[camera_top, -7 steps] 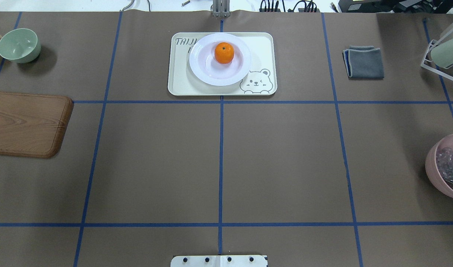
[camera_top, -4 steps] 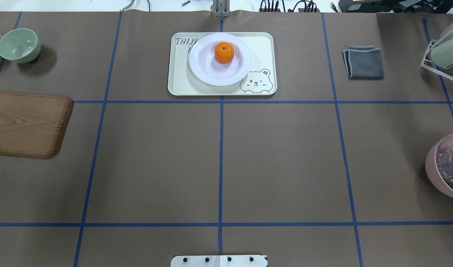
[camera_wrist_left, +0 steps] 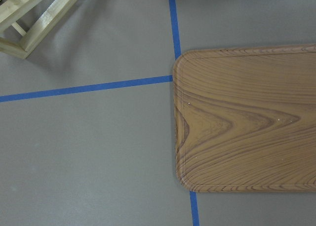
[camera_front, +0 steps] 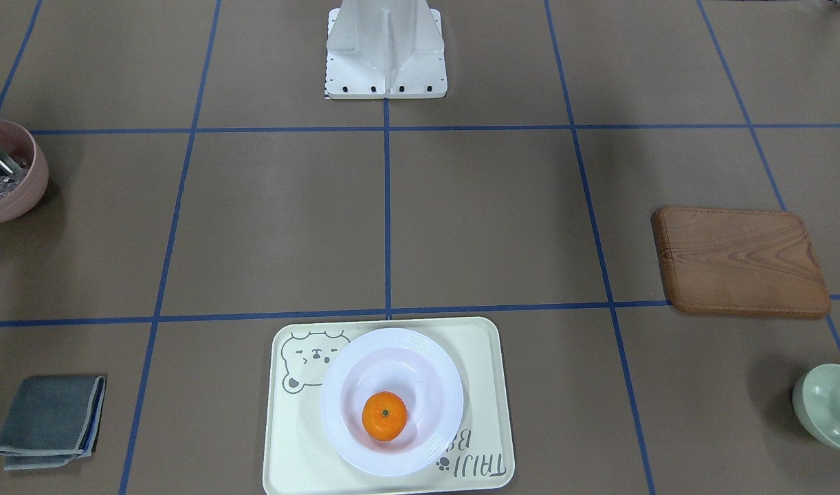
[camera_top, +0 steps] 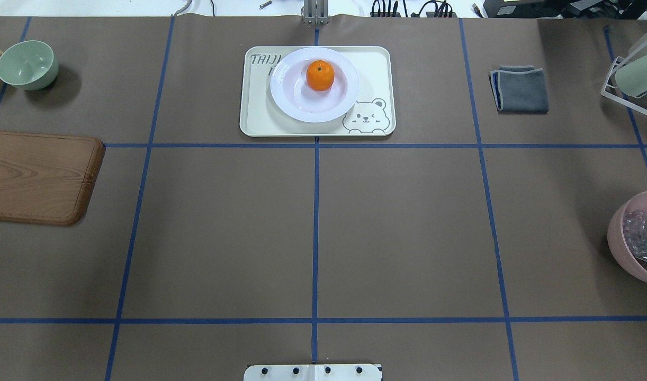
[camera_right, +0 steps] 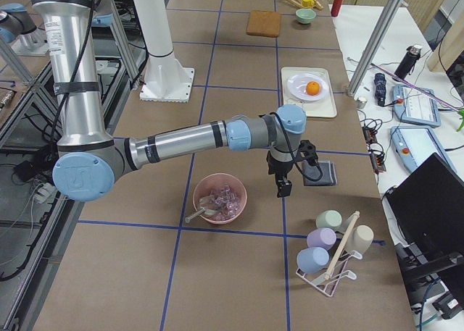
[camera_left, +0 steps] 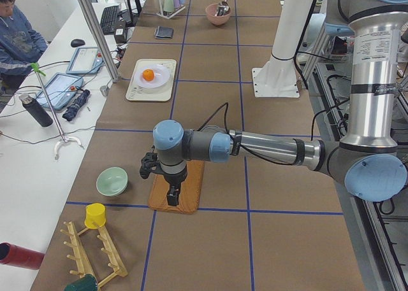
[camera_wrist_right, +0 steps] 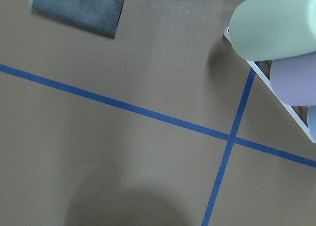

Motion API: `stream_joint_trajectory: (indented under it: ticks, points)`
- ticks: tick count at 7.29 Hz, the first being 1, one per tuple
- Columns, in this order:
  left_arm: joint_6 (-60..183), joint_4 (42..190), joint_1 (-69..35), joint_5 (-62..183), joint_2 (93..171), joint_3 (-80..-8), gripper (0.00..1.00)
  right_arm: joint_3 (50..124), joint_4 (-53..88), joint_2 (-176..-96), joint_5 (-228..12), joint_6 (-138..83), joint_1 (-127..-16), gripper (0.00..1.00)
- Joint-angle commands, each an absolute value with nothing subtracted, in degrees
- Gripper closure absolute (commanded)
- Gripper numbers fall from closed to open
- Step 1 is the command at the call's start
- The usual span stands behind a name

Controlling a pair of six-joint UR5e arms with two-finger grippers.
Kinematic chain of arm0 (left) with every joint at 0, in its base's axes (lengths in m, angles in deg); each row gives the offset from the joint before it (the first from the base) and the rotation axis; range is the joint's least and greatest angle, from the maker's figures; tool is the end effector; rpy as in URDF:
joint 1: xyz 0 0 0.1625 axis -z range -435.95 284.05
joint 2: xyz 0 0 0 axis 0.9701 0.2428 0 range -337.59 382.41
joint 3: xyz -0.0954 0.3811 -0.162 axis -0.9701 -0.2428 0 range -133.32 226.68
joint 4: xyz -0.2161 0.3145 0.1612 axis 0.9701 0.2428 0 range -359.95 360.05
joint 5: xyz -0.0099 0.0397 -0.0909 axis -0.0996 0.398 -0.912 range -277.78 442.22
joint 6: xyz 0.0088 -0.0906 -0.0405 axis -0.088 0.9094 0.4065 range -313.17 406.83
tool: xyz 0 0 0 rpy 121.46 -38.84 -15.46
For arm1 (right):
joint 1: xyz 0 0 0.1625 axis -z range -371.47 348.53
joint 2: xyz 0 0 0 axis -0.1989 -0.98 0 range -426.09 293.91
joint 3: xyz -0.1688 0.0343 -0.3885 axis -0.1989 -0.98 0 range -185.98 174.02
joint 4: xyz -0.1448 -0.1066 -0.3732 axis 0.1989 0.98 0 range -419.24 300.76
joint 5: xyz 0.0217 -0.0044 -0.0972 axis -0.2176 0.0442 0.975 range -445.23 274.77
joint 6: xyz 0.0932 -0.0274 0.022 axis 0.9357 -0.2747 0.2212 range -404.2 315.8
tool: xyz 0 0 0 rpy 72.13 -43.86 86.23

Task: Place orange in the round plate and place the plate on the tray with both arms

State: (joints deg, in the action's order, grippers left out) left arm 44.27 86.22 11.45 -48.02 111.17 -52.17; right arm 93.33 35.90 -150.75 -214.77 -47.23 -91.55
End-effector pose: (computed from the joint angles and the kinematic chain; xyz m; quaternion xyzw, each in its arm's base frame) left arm -0.0468 -0.4867 0.6047 0.0309 0.3438 0.0536 0.9370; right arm -0.0226 -0.5342 0.5456 0.0576 -0.3411 -0.1337 0.9287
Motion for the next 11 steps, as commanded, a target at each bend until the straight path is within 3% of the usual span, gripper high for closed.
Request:
stream_joint_trajectory:
  ticks: [1,11]
  points:
    - [44.28,86.27,11.42,-48.04,111.44,-52.54,0.02,93.42,35.94,-150.55,-214.96,-46.92,-91.37,0.00]
    - [44.28,86.44,11.42,-48.13,111.36,-53.42,0.02,94.21,36.38,-149.06,-215.14,-46.31,-89.96,0.00]
